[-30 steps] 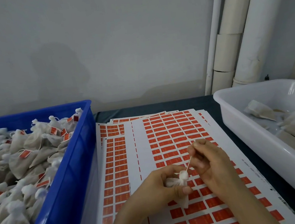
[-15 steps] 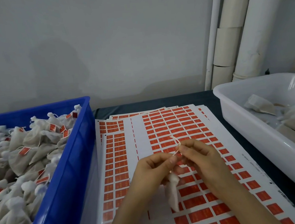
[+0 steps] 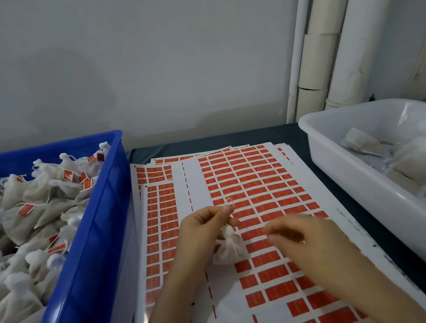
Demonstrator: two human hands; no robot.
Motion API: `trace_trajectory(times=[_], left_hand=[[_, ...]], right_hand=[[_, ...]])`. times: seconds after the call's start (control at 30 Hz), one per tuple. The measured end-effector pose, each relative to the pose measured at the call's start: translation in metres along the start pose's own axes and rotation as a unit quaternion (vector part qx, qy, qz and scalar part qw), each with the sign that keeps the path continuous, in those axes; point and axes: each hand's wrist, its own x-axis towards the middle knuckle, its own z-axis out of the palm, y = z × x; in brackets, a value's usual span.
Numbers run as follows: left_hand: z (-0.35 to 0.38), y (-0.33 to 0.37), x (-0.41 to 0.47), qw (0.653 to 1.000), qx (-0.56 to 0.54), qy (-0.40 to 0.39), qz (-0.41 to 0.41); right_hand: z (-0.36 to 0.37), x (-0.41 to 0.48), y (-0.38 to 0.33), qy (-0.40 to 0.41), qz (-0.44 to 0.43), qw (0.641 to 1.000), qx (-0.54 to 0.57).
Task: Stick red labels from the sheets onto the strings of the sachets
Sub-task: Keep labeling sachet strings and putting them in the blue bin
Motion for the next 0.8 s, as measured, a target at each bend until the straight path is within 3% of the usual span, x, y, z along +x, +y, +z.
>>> trace_trajectory(times=[0.2,0.37,0.8], left_hand=[[0.0,-0.001,-0.001,1.0,-0.003,0.016,0.004],[0.0,-0.002,0.0,1.0,0.0,0.028,0.002],[0.002,-0.005,0.002,1.0,0.031,0.0,-0.002]], right_hand=[[0.037,-0.044,0.0,-0.127,-0.001,0.99,-0.062],[0.052,-0.038,0.003,-0.25,0.0,0.954,-0.164],[0.067,-0.046,0.011,-0.168,-0.021,0.974,-0.148]])
